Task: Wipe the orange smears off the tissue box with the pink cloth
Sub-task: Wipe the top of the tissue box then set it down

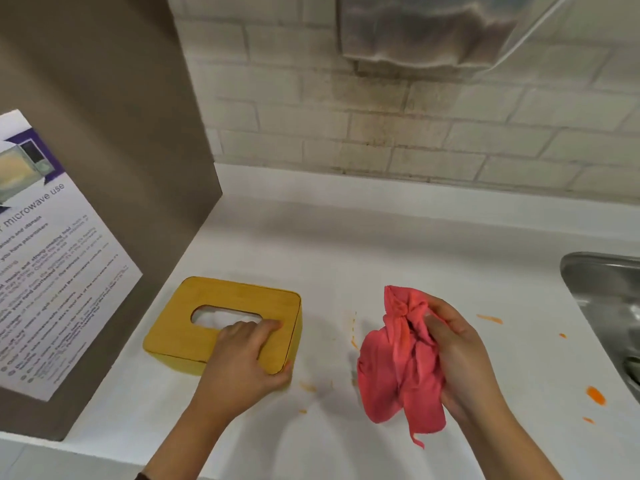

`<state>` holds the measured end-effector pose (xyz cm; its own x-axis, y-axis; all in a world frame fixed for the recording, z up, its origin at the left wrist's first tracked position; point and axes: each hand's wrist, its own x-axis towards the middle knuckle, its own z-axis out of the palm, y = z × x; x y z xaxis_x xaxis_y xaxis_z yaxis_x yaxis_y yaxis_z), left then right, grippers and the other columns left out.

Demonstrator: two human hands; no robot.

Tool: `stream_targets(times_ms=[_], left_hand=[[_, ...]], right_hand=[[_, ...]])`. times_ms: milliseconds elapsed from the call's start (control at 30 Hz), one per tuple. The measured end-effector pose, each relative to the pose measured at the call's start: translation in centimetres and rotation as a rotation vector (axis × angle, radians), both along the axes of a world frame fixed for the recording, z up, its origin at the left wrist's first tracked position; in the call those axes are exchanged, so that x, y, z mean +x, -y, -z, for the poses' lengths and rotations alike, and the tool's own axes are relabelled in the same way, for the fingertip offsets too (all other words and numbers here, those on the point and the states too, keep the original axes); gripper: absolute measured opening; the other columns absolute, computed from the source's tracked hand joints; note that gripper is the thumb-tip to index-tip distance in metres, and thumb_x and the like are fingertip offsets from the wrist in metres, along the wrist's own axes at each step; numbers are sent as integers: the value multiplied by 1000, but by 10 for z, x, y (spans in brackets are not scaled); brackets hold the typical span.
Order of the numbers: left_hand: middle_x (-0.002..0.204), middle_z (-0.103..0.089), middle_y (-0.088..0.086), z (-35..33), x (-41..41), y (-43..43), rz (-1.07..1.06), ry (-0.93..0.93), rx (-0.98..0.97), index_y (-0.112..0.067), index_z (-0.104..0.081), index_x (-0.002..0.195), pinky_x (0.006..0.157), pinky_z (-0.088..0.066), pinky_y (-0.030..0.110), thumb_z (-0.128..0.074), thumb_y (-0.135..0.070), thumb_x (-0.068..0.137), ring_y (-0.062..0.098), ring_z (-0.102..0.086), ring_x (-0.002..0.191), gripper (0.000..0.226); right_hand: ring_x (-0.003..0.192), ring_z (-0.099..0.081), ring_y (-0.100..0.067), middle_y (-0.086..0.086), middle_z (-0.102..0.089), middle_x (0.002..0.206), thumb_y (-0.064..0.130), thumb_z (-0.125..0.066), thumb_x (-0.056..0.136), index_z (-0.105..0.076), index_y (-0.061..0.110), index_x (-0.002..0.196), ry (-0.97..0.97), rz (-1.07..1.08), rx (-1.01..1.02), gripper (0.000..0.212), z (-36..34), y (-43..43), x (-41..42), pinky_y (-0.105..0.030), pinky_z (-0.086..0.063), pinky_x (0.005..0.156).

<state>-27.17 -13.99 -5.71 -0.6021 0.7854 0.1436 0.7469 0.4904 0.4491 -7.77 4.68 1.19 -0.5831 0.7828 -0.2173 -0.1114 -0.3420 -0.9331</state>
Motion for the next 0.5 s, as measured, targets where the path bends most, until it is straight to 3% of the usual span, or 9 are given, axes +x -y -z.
stream_targets(times_ms=[200,367,500], left_hand=[[105,-59,1,-7,-3,-4,-20,84,-4,-26,-64,114,91,-36,34,-45,-69,67,23,-51,103,66],[110,-48,-3,-23,7,-18,-20,66,132,-24,-69,104,89,-44,39,-41,-54,82,20,-49,105,47],[102,-50,-10,-27,38,-62,136,125,203,-25,-69,98,85,-38,22,-45,-44,88,12,-51,99,33]], right_hand=[[74,-72,-24,-12,-75,89,3,-47,94,-75,16,89,-34,62,-68,31,11,1,17,-30,-58,60],[77,-72,-24,-12,-75,92,2,-44,94,-76,15,89,-58,137,-96,34,13,-7,42,-29,-59,63],[80,-72,-25,-14,-75,96,1,-42,94,-73,9,95,-83,222,-120,32,13,-24,80,-29,-59,63]])
